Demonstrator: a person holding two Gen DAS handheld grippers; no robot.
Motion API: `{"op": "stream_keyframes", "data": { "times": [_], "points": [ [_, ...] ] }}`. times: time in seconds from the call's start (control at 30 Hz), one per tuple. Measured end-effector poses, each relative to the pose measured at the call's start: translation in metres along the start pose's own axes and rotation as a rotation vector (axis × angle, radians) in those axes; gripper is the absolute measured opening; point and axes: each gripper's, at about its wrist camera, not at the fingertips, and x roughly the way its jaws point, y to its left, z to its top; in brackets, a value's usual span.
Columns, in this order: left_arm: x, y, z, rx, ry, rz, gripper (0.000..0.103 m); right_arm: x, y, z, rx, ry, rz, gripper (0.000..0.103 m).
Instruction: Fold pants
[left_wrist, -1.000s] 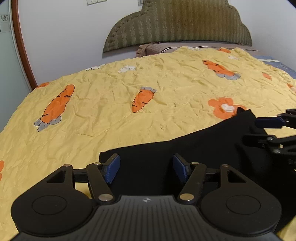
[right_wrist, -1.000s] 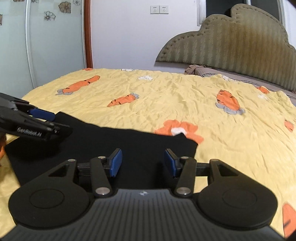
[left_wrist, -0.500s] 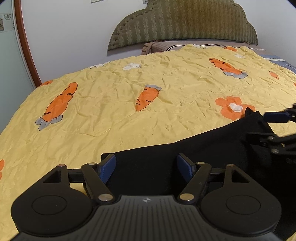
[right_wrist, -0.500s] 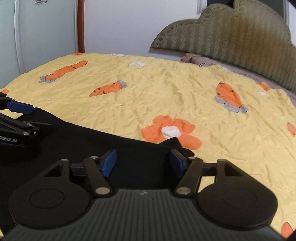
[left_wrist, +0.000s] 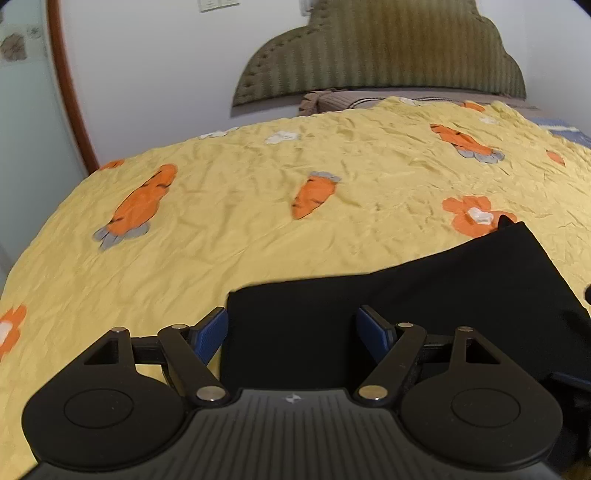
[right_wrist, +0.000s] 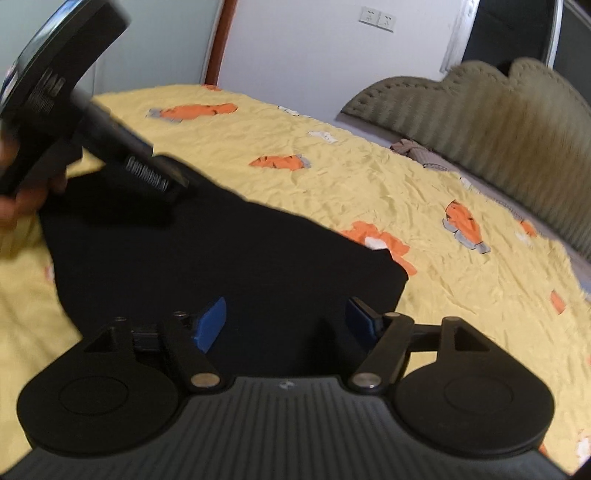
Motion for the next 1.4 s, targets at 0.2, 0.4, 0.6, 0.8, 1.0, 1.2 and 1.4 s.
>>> {"op": "stream_keyframes", "data": {
  "times": [0.2,0.4,0.6,0.8,1.0,1.2,1.4],
  "points": [
    [-0.015,0.021,-0.027,-0.077,-0.001,-0.051,0.077,-0.022,-0.001,-0.023,0.066,-0.002,-0.025,0.076],
    [-0.035,0.020,-0.033,-0.064,-0.016,-0.016,0.077,-0.047,-0.027,-0.041,0.238,-0.029,0.065,0.078],
    [-0.050,-0.005,-0.020,-0.021,-0.047,-0.061,0.077,-0.053,-0.084,-0.085,0.714,-0.062,0.256,0.075],
    [-0.049,-0.038,-0.007,0.030,-0.039,-0.115,0.077,-0.041,-0.097,-0.106,0.965,-0.070,0.412,0.073],
    [-0.048,-0.059,0.006,0.074,-0.034,-0.145,0.077,-0.020,-0.096,-0.114,1.114,-0.037,0.435,0.073],
    [-0.050,-0.072,0.026,0.096,-0.017,-0.224,0.077,-0.007,-0.087,-0.100,1.079,-0.005,0.377,0.022],
    [-0.058,-0.084,0.041,0.105,-0.001,-0.298,0.083,-0.029,-0.043,-0.049,0.604,-0.039,0.145,0.019]
  ]
}}
